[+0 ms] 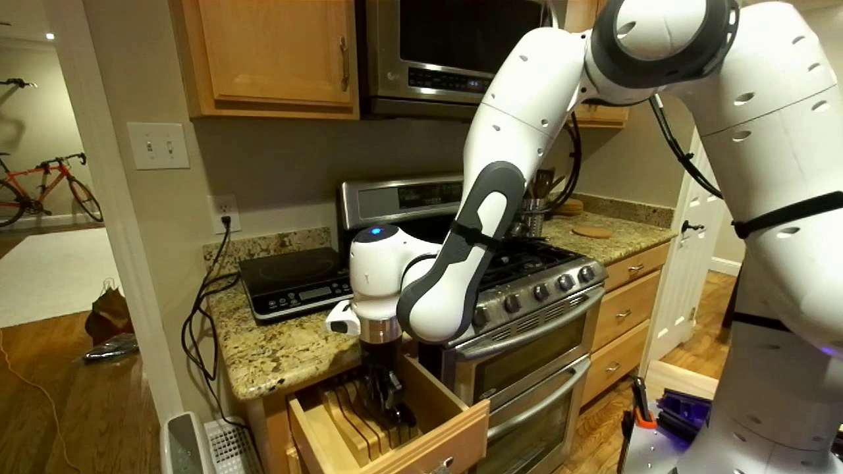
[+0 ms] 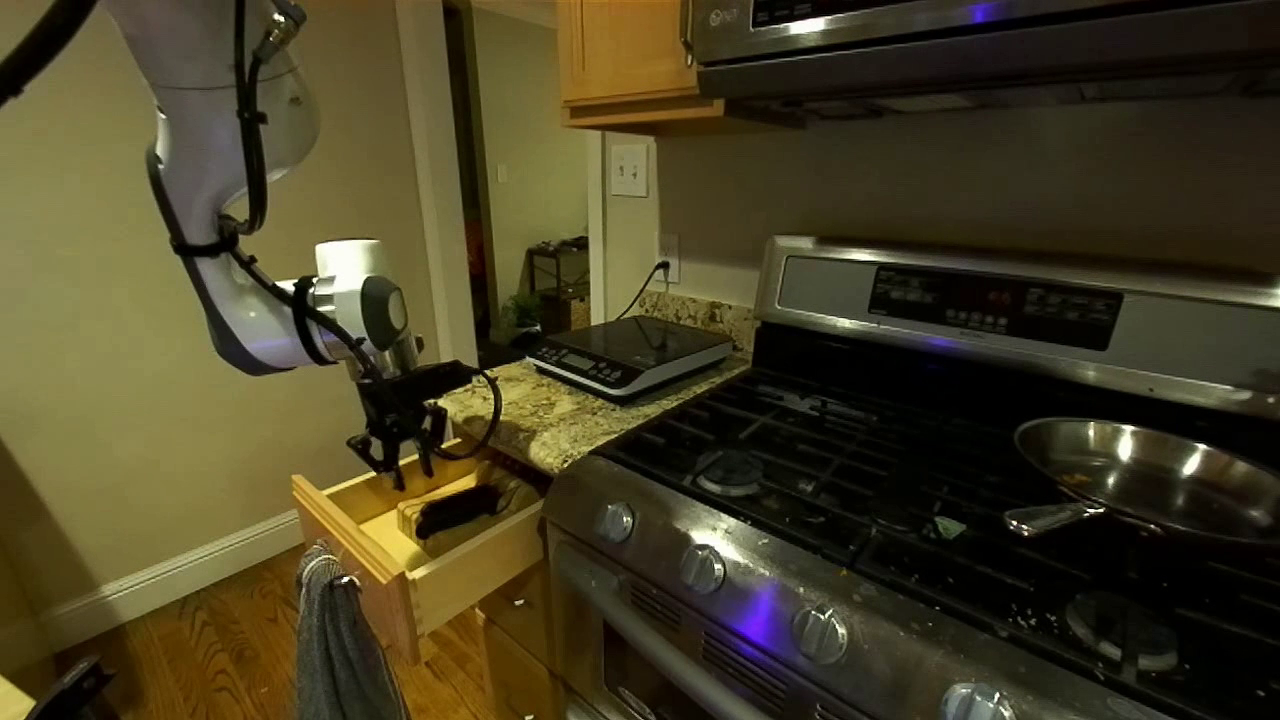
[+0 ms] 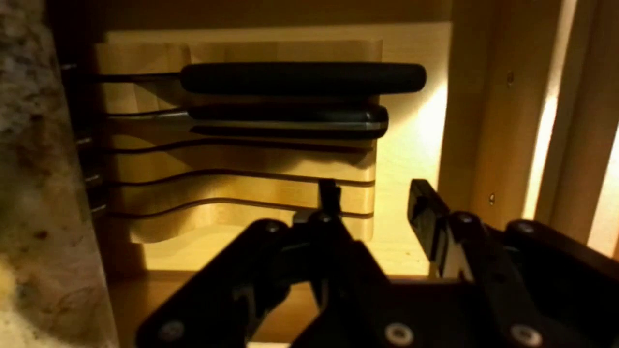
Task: Open the topmost drawer on the left
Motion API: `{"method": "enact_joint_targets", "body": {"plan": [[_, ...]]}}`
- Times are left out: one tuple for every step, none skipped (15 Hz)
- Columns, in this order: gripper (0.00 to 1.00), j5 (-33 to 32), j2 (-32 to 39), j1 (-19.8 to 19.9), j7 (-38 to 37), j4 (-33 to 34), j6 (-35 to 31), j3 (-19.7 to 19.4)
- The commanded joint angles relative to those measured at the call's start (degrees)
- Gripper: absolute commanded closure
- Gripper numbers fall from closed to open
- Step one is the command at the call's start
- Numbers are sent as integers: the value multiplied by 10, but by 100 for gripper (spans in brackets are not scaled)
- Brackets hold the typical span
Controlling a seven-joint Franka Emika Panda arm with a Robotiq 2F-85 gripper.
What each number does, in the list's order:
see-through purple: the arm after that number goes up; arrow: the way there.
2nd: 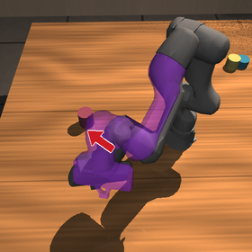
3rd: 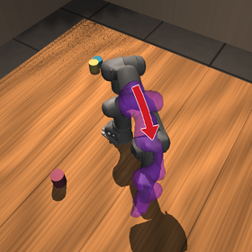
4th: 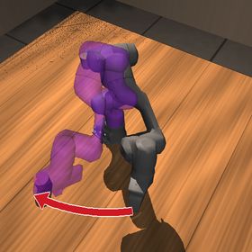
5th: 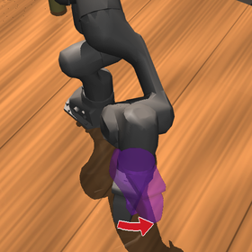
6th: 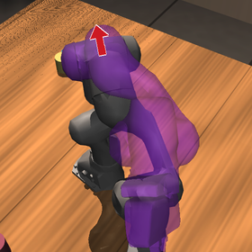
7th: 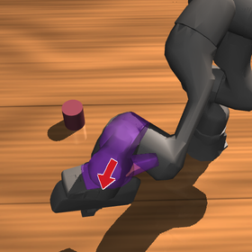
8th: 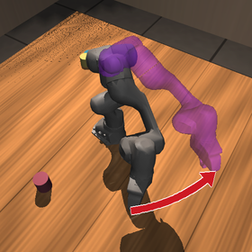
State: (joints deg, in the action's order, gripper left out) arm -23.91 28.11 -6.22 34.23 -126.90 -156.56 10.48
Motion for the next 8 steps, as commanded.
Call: {"method": "enact_joint_targets", "body": {"plan": [[87,7,6,-11,-21,-4,10,-2],[93,7,8,-12,-22,-7,10,-1],[96,9,8,-11,-20,-10,10,3],[97,10,8,-11,-21,-12,11,4],[98,14,8,-8,-17,-16,13,9],[100,17,7,-6,-14,-20,15,13],[98,21,6,-4,-10,-24,18,18],[97,28,5,1,-4,-28,21,26]]}}
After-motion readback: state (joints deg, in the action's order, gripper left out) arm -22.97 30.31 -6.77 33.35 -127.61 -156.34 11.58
